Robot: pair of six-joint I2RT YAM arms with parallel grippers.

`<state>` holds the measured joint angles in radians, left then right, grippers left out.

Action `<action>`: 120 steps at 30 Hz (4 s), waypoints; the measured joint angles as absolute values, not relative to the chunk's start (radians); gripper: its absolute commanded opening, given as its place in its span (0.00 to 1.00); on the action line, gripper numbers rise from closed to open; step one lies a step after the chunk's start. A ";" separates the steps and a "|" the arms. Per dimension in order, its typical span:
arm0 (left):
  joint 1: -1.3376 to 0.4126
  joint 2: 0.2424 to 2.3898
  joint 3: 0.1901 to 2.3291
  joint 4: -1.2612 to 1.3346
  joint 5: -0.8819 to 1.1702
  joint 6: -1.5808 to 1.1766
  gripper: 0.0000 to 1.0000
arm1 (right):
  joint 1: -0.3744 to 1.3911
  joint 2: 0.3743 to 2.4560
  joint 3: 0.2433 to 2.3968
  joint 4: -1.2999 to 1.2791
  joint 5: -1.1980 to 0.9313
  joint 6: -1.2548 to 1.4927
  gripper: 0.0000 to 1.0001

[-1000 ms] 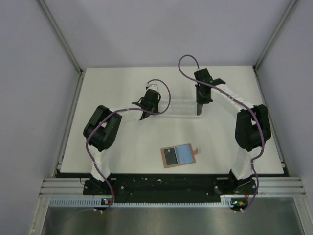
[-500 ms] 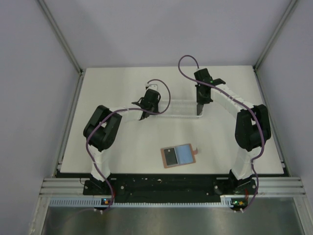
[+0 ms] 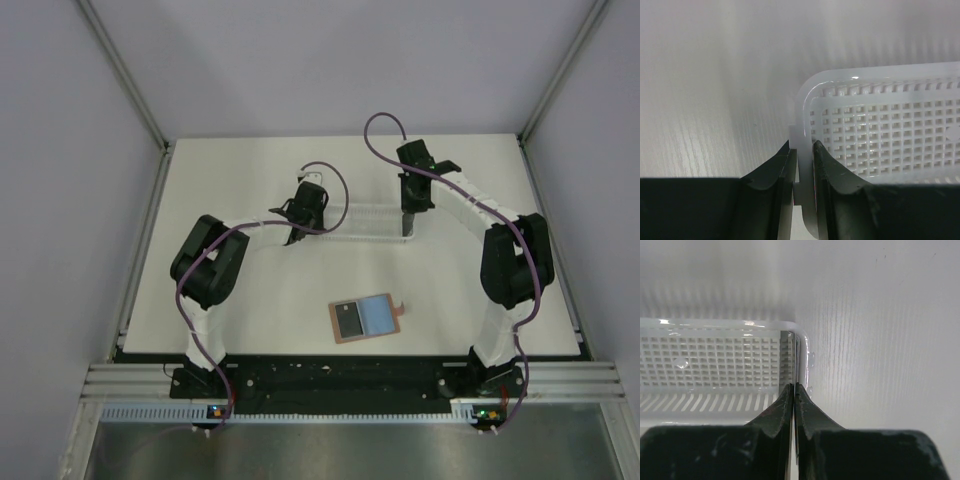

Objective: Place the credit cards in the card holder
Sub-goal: Pick up the credit card from the storage box.

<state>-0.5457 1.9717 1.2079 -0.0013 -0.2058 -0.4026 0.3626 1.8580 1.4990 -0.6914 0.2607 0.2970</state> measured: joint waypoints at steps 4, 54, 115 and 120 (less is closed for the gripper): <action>-0.545 1.972 1.208 -0.001 -0.205 -0.403 0.25 | 0.363 1.858 1.499 -0.692 0.254 0.297 0.00; -0.535 1.938 1.195 -0.024 -0.176 -0.402 0.38 | 0.363 1.864 1.451 -0.653 0.218 0.300 0.02; -0.537 1.938 1.184 -0.017 -0.150 -0.420 0.38 | 0.367 1.825 1.446 -0.656 0.267 0.284 0.00; -0.535 1.938 1.183 -0.023 -0.154 -0.419 0.38 | 0.371 1.794 1.446 -0.660 0.255 0.280 0.00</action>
<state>-0.5354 1.9385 1.1831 -0.0227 -0.1535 -0.4194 0.3710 1.7935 1.4464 -0.6598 0.2550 0.2802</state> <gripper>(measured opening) 0.379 0.006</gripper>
